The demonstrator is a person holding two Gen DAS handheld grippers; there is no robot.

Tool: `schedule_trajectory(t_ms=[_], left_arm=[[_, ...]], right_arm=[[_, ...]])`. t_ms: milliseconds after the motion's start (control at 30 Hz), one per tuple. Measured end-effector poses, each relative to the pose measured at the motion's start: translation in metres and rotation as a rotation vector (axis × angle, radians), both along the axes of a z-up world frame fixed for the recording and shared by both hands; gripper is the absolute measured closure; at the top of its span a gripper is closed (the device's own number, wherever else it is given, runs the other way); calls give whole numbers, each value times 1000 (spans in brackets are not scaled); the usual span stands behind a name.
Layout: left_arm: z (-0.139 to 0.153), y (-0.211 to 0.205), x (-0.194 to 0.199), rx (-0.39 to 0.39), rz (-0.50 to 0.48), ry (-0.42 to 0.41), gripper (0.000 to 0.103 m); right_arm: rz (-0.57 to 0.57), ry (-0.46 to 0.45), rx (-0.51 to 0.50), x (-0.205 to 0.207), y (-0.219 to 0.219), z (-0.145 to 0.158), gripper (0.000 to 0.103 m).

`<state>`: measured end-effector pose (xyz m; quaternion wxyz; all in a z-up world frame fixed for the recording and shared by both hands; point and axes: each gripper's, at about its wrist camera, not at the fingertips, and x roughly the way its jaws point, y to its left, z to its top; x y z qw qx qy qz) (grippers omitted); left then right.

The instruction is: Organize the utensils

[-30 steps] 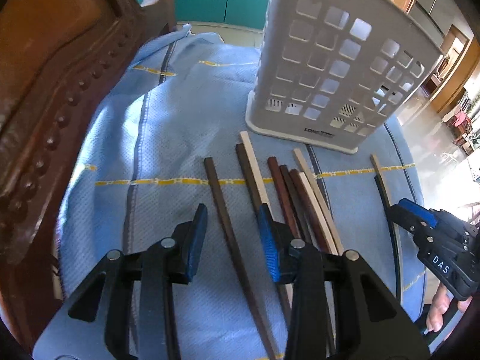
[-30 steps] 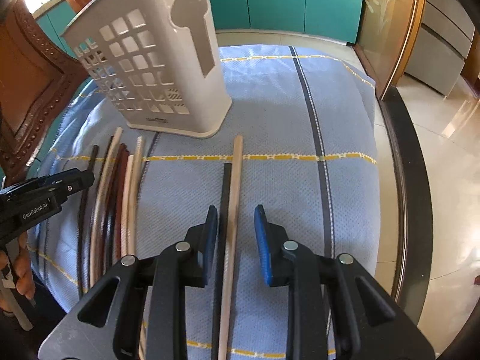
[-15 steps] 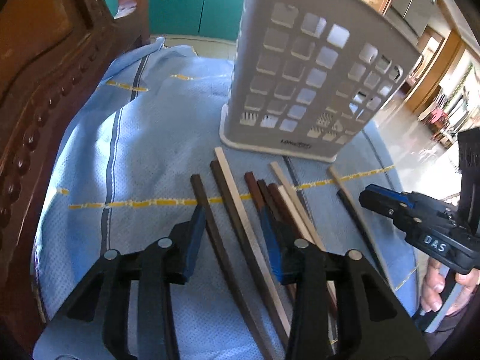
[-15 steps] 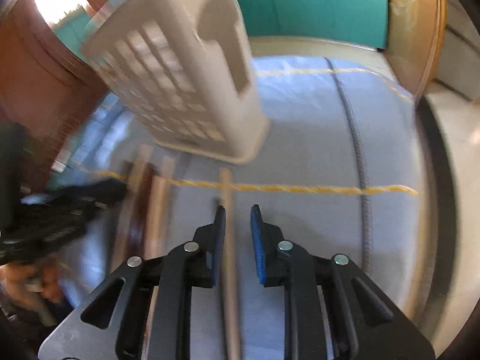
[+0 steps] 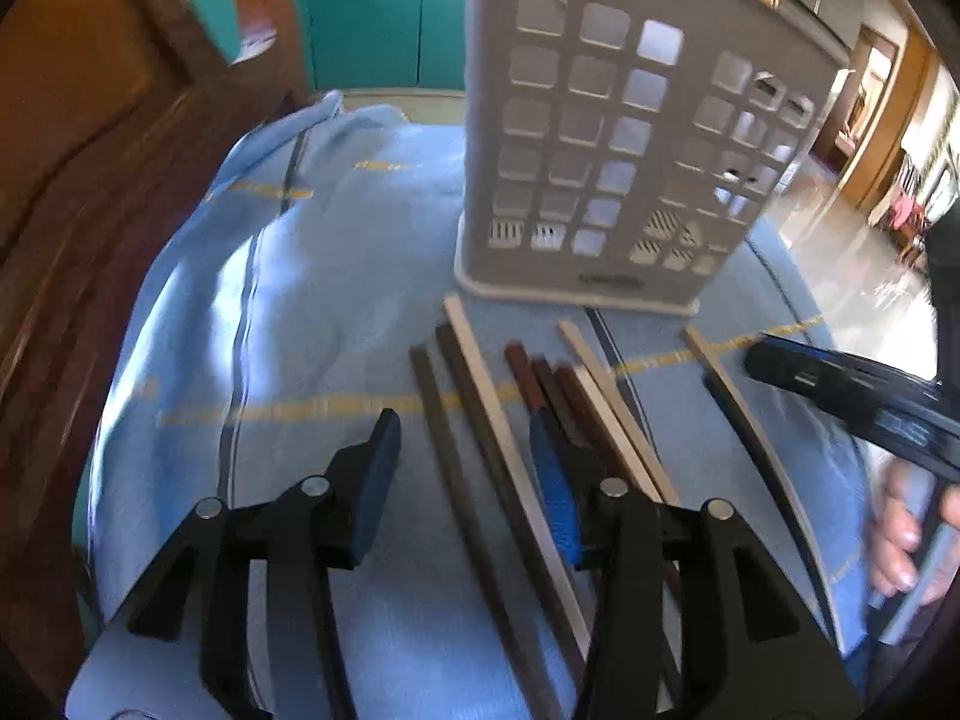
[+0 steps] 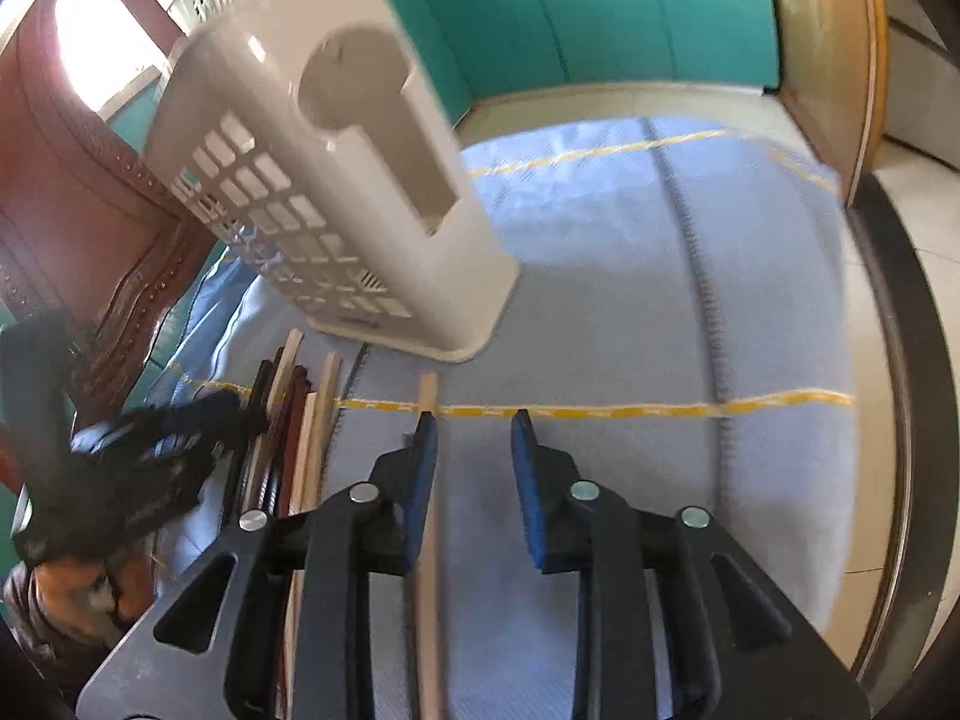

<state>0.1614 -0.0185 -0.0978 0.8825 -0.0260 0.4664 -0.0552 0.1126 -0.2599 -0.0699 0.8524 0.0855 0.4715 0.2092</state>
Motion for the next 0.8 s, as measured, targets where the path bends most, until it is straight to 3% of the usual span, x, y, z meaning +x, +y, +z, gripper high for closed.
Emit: schedule_trajectory(t_ms=[167,200,267,467,533,567,633,800], left_arm=[[14,12,-39,-27,8,-27,51],[16,12,-43,-29,7,-34,51],[19,13,-49,-11,1,-49,51],[29,26,-34,52,18,-62,51],[32,27,-18,79,25,-31,53],[30,27,-10,74,30,-15,59],[24,27,8,32,49,37,59],[11,22,16,17,57,41,59]], right_arm=[[-26,-5,-92,9,28,3,75],[-40,-11,-121,9,31,3,86],[-75,13,-123,9,27,3,96],[-222,40,-79,1,-9,22,96],[-198,41,-61,-7,-15,30,94],[-175,44,-52,-10,-15,31,91],[-142,52,-26,-17,-13,29,89],[-153,117,-97,4,-15,8,86]])
